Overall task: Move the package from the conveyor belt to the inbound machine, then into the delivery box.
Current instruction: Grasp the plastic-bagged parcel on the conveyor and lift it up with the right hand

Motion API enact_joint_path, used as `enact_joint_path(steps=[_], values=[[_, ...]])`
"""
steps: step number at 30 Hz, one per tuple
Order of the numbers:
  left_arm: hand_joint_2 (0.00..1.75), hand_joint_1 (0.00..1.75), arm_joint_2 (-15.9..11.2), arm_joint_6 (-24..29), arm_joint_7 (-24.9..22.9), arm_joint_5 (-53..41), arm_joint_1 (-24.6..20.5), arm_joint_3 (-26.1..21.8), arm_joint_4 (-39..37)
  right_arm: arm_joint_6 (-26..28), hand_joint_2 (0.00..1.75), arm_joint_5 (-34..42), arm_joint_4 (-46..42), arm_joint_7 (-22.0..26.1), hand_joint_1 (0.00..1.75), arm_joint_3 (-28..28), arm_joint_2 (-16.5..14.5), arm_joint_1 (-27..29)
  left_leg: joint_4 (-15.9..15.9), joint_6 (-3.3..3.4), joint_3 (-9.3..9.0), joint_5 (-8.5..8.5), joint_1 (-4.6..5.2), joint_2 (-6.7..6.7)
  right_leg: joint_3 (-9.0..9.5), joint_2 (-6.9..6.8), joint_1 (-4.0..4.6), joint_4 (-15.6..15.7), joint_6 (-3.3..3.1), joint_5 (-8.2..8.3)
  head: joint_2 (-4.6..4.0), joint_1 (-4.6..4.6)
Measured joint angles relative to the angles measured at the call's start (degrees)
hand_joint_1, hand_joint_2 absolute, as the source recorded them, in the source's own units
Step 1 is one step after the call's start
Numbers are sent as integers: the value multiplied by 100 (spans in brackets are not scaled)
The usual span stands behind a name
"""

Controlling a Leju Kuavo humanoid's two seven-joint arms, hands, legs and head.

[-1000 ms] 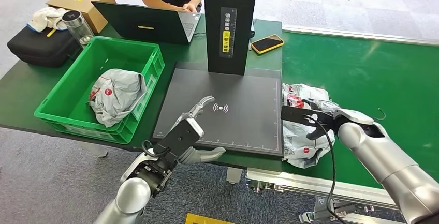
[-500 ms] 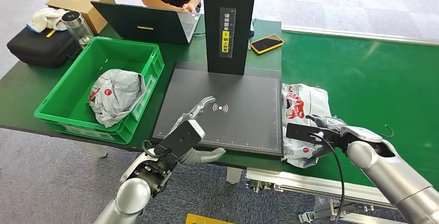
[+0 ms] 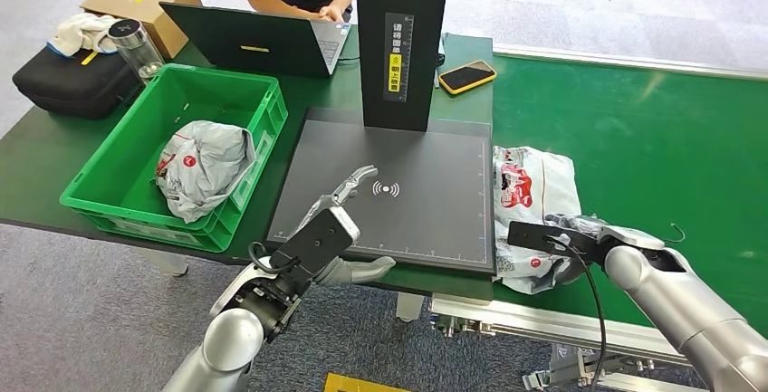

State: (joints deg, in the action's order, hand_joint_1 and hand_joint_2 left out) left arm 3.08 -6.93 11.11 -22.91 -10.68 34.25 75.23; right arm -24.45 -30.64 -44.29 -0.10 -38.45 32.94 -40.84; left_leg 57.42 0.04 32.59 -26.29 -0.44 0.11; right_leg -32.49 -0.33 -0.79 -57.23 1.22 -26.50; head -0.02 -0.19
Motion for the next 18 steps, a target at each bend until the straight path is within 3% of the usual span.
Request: enact_joint_path(steps=[18], values=[[175, 0, 14, 4, -31, 26, 21, 15, 0, 1102, 175, -895, 753, -178, 0, -262, -368, 35, 0, 0, 0, 0, -1, -1, 0, 0, 1, 0, 0, 0, -1, -1]])
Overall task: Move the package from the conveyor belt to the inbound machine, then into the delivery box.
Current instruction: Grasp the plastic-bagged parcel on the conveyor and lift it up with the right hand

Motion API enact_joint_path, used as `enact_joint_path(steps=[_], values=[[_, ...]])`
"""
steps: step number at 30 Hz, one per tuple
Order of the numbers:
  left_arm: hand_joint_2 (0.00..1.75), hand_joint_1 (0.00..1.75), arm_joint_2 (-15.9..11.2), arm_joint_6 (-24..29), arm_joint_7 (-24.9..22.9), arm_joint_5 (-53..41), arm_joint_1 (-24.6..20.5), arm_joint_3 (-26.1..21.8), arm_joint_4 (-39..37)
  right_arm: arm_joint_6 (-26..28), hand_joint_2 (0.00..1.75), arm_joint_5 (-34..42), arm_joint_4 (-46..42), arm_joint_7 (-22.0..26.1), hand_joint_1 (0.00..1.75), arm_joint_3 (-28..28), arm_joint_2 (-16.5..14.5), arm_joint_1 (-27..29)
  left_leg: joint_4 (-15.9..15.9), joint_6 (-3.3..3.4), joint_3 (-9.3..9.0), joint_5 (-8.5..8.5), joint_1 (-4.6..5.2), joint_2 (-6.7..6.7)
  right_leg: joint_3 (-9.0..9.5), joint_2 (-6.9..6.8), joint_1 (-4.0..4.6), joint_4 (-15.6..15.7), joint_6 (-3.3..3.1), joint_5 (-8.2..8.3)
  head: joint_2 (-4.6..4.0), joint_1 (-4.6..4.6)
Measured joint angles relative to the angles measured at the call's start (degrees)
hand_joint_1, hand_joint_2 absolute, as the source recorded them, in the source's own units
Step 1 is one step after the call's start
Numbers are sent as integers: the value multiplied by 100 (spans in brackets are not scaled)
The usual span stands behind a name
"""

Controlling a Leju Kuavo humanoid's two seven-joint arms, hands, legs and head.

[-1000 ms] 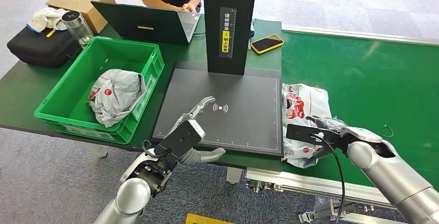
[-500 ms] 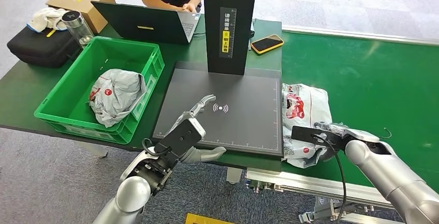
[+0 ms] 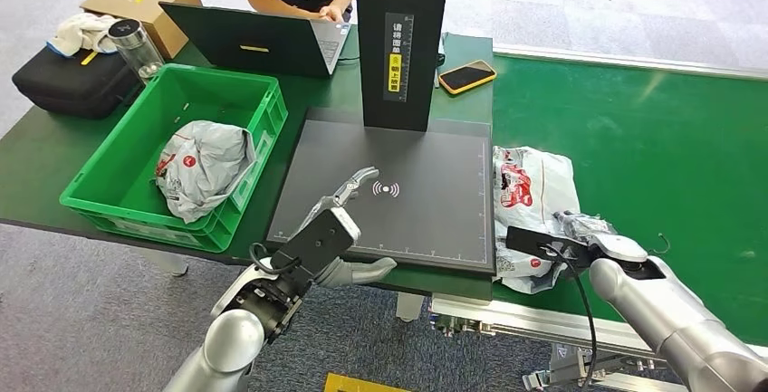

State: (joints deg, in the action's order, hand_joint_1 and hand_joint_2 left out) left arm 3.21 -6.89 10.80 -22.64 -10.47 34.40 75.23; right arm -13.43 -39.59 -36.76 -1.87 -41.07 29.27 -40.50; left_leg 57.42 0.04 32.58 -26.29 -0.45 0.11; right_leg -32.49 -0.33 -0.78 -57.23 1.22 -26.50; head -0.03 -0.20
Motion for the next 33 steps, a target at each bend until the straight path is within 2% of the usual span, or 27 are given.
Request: enact_joint_path(steps=[13, 18, 22, 33], values=[[175, 0, 23, 16, 0, 2, 11, 0, 0, 179, 175, -92, 2, 106, 0, 90, -148, 244, 0, 0, -1, 0, -1, 0, 1, 0, 1, 0, 0, 0, 1, 1], [175, 0, 28, 19, 0, 22, 13, 0, 0, 463, 175, -311, -33, 157, 0, 220, -233, 400, 0, 0, -1, 0, -2, 1, 2, 1, 2, 0, 0, 0, -1, 0], [175, 0, 28, 32, 0, 46, 21, 0, 2, 760, 175, -569, -93, 198, 175, 389, -343, 532, -1, 0, -2, 0, -3, -2, 1, 4, 3, 0, 0, 0, -1, 1], [175, 0, 30, 29, 17, 95, 23, 0, 4, 915, 175, -873, -342, 191, 175, 908, -477, 850, 0, -1, -5, 0, -3, -1, 3, 2, 2, 0, 0, 0, 0, 1]])
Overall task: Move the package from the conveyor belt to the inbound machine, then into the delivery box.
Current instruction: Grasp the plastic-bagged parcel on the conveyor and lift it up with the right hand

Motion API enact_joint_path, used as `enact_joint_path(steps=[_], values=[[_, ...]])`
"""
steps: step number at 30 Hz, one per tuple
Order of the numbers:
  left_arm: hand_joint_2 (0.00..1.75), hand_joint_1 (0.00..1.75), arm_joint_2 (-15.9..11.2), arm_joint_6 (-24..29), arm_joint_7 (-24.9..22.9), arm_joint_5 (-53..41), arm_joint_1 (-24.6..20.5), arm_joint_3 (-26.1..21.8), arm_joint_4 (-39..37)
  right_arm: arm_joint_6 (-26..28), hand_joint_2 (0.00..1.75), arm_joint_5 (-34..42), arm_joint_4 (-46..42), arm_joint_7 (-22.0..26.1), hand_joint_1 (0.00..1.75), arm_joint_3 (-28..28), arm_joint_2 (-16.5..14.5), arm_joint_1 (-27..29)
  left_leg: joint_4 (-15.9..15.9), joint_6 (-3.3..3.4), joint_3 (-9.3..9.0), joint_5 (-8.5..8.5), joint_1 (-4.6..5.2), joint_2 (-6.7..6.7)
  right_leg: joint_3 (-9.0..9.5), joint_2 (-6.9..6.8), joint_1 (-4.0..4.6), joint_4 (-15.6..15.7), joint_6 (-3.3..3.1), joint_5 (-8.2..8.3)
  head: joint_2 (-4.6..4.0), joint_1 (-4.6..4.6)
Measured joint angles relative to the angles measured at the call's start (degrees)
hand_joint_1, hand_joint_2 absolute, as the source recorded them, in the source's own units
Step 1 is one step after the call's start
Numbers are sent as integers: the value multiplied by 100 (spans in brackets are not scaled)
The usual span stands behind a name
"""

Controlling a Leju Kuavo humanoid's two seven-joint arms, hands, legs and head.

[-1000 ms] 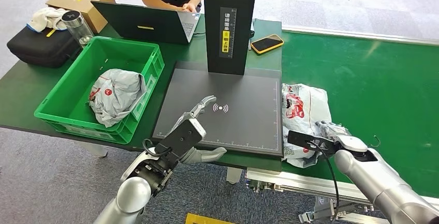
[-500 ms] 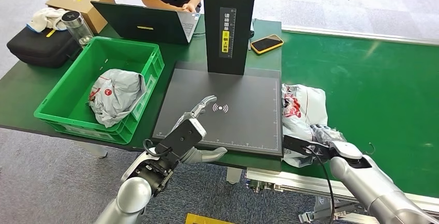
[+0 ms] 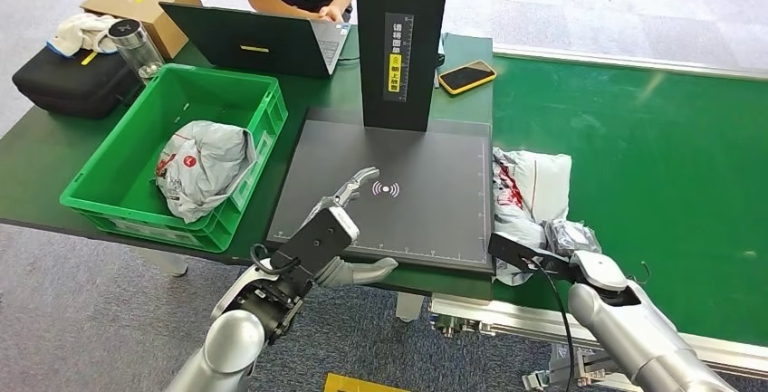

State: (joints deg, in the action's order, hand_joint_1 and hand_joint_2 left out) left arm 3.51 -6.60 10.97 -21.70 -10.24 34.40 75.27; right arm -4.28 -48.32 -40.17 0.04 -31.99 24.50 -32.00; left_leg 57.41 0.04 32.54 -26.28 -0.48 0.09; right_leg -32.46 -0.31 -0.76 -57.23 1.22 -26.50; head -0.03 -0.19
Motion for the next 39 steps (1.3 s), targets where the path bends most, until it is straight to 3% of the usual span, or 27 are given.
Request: enact_joint_path(steps=[13, 19, 25, 33, 39], values=[[175, 0, 1, 8, 5, 1, 5, 0, -1, 68, 175, -95, -101, 132, 175, 298, -106, 170, 0, 0, 2, 0, 0, 1, -1, 0, 0, 0, 0, 0, -1, -1], [175, 0, 1, 74, 31, -55, 103, -26, 66, 807, 175, -62, -131, 359, 175, 637, -313, 195, -1, 0, 4, 0, 0, 1, -2, 1, 0, -2, 0, 0, -1, 0], [175, 0, 1, 90, 36, -79, 172, -94, 117, 1171, 175, 96, -256, 446, 175, 1042, -506, 267, -1, 0, 6, 0, 0, 1, -4, 0, 0, -2, 0, 0, -1, 0], [175, 0, 4, 119, 80, -106, 185, -105, 127, 2353, 175, 935, -1117, 884, 175, 2135, -755, 804, 0, 0, 20, 0, 0, 9, -16, -9, 0, -2, 0, -1, -1, 0], [175, 0, 17, 123, 134, -119, 181, -108, 125, 2702, 175, 1566, -1984, 1297, 175, 3030, -863, 1247, 0, 0, 27, 0, 1, 10, -24, -10, -1, -2, -1, -2, 0, 0]])
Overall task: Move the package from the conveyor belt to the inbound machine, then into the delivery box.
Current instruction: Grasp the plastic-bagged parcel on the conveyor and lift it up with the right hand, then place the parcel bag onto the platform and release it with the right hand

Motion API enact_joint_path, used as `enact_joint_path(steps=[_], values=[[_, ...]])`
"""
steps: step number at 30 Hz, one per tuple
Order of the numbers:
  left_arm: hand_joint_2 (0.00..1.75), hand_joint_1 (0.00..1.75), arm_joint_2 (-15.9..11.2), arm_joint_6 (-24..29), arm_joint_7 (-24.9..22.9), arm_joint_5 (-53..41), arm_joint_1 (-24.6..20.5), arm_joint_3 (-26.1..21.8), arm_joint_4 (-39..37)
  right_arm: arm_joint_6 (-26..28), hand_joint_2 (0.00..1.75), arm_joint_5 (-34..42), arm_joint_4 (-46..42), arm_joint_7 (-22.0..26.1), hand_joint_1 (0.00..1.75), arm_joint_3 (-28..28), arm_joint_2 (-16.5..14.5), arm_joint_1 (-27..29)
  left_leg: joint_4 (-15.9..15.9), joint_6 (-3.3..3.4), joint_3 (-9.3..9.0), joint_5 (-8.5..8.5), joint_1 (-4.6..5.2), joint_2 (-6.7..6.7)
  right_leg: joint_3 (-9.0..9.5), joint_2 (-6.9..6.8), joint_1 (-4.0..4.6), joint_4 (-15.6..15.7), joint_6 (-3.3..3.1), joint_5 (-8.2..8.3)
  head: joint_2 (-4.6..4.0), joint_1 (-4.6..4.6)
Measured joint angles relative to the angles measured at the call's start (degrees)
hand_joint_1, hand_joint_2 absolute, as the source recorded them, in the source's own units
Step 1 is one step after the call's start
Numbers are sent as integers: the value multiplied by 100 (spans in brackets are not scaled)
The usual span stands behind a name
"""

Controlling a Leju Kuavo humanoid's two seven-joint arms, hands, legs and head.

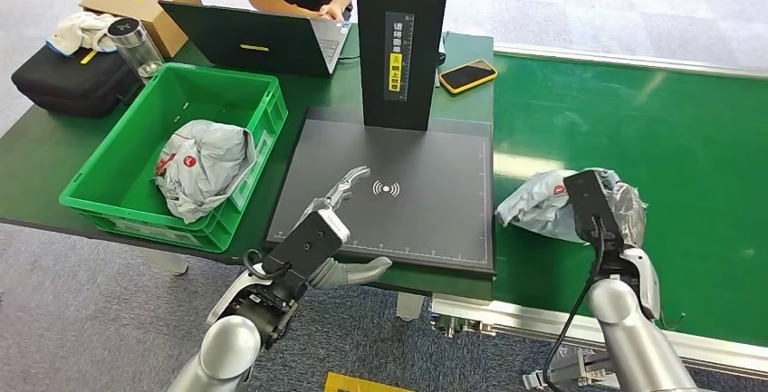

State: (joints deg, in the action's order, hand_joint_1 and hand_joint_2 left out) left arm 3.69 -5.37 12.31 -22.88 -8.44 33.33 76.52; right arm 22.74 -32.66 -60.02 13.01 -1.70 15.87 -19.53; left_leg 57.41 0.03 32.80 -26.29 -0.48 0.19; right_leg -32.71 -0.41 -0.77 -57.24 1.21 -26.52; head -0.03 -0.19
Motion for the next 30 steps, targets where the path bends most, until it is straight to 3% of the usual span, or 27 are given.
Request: enact_joint_path(steps=[7, 13, 23, 30], values=[[175, 0, 4, 27, 87, 4, -1, -2, -38, 359, 175, 888, -1232, 566, 175, 899, -166, 530, 0, 0, 5, 0, 0, 1, -5, -1, 0, 0, 0, 0, -1, 0], [175, 0, 38, 21, 113, 4, -11, -2, -69, 587, 175, 1217, -2237, 893, 175, 1374, -351, 895, 0, 0, 5, 0, 0, 1, -7, 0, 0, 0, -1, -1, 1, -1], [175, 0, 81, 5, 164, 19, -42, -2, -143, 728, 175, 1723, -3368, 1520, 175, 1602, -732, 1105, 0, -1, 3, 1, 0, -2, -7, 3, 1, -2, -2, -1, 1, 0], [175, 0, 85, 12, 179, 20, -41, -2, -150, 478, 175, 1762, -3765, 1550, 175, 1470, -897, 1101, -1, -1, 4, 1, 0, -2, -6, 3, 0, -3, -2, -1, 0, -1]])
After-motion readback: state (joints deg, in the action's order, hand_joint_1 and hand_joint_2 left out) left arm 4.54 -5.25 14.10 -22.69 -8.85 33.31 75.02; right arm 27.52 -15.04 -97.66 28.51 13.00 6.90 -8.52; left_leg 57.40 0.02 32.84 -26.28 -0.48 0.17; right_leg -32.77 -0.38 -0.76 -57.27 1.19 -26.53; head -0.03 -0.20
